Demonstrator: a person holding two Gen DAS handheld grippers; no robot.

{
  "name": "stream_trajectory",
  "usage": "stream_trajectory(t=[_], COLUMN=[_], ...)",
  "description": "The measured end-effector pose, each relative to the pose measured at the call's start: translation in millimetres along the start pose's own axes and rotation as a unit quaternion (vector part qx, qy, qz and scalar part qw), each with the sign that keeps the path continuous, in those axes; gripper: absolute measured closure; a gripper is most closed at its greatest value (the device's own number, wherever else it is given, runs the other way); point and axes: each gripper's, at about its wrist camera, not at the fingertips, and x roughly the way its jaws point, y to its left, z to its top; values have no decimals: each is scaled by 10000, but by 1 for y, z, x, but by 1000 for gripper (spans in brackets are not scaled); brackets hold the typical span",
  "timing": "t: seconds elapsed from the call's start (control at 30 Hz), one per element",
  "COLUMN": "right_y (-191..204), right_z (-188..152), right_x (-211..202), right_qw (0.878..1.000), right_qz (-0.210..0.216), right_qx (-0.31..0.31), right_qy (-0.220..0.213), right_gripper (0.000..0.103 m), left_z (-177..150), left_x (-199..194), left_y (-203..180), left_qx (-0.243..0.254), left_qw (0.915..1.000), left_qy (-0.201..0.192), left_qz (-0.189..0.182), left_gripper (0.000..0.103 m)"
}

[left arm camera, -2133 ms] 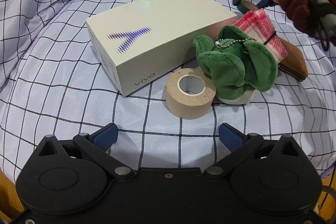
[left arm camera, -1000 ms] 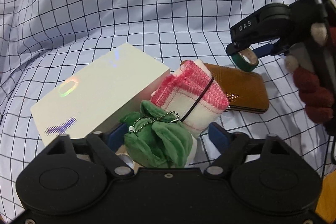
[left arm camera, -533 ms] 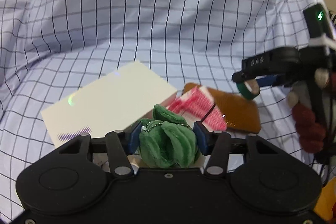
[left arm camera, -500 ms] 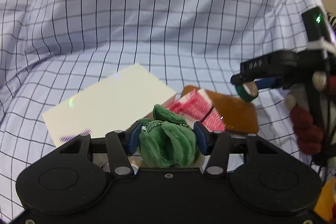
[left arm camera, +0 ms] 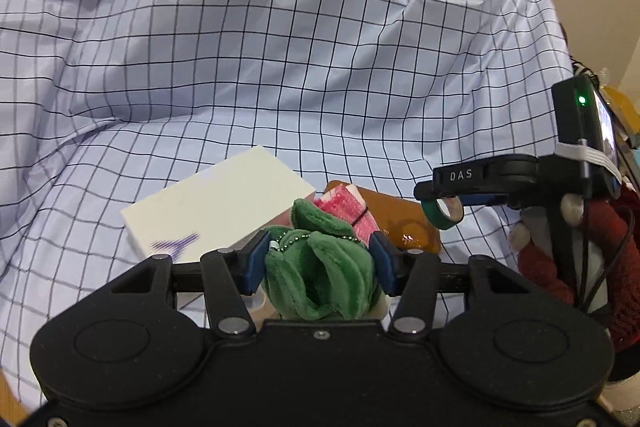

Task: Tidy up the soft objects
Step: 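Carry the plush toy and tape ring with both tools over the basket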

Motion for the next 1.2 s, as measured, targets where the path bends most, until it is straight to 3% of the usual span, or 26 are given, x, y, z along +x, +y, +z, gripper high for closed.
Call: stream_trajectory(t=[0.53, 1.03, 1.2], right_y=[35, 32, 31], right_z=[-113, -213, -237], right_x=[-120, -187, -202], right_qw=[9970, 9917, 9921], right_qz=[661, 1139, 1057], right_qx=[-44, 127, 57], right_qy=[-398, -590, -668], right_gripper=[56, 56, 56], left_z=[-57, -103, -109], left_x=[-81, -113, -117], left_y=[2, 3, 3], left_qx=[-131, -617, -732], left_qw=[9997, 9966, 9948], left_qy=[-205, -193, -111], left_qz=[87, 518, 700], left_gripper=[51, 51, 51])
